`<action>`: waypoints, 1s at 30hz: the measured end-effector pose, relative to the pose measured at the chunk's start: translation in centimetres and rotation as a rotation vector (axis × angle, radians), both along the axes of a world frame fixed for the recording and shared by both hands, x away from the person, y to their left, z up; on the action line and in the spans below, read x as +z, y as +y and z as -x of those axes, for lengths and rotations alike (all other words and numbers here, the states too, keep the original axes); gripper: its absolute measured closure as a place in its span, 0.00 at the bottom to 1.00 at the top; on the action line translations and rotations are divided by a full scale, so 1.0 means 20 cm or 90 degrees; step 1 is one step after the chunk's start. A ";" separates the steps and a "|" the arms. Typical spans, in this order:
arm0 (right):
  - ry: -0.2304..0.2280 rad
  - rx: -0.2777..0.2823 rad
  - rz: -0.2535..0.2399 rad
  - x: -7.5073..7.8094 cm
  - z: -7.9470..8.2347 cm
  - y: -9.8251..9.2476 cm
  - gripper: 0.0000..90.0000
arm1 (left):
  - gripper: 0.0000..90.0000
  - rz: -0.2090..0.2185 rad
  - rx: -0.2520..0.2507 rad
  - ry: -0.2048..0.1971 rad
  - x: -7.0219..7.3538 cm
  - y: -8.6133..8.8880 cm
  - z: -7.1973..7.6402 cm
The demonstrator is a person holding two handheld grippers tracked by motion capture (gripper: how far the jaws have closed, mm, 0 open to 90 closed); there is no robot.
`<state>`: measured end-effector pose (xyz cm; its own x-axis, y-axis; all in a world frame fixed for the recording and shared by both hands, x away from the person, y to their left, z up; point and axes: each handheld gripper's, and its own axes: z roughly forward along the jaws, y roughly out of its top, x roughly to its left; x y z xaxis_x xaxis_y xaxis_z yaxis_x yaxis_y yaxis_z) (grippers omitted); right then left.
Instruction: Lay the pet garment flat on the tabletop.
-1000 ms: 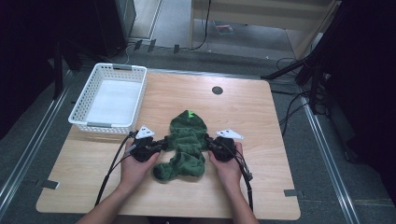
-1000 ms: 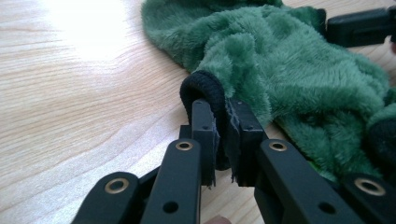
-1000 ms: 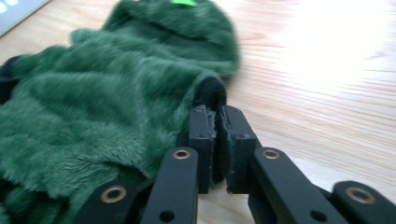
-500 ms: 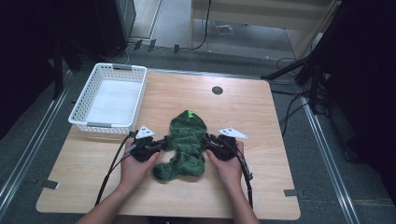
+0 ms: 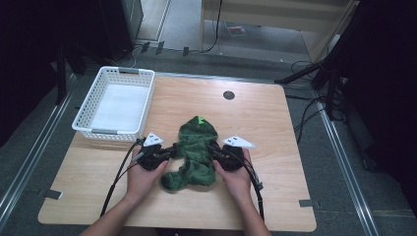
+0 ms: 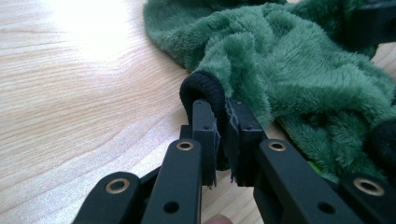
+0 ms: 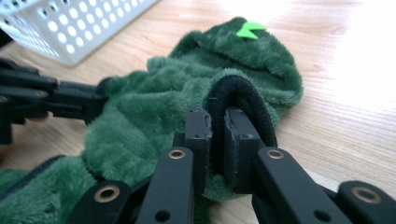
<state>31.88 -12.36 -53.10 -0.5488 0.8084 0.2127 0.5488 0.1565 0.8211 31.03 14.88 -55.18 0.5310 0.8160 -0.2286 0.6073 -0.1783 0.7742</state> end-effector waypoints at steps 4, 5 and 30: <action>0.016 -0.071 0.033 -0.03 -0.02 -0.05 0.95 | 0.94 -0.010 -0.002 -0.002 0.00 0.00 0.00; 0.021 -0.079 0.036 -0.03 -0.03 -0.07 0.95 | 0.94 -0.010 0.000 -0.002 0.00 0.00 0.00; -0.025 -0.004 0.049 0.17 -0.06 0.18 0.81 | 0.87 0.007 0.007 -0.006 0.00 0.01 0.00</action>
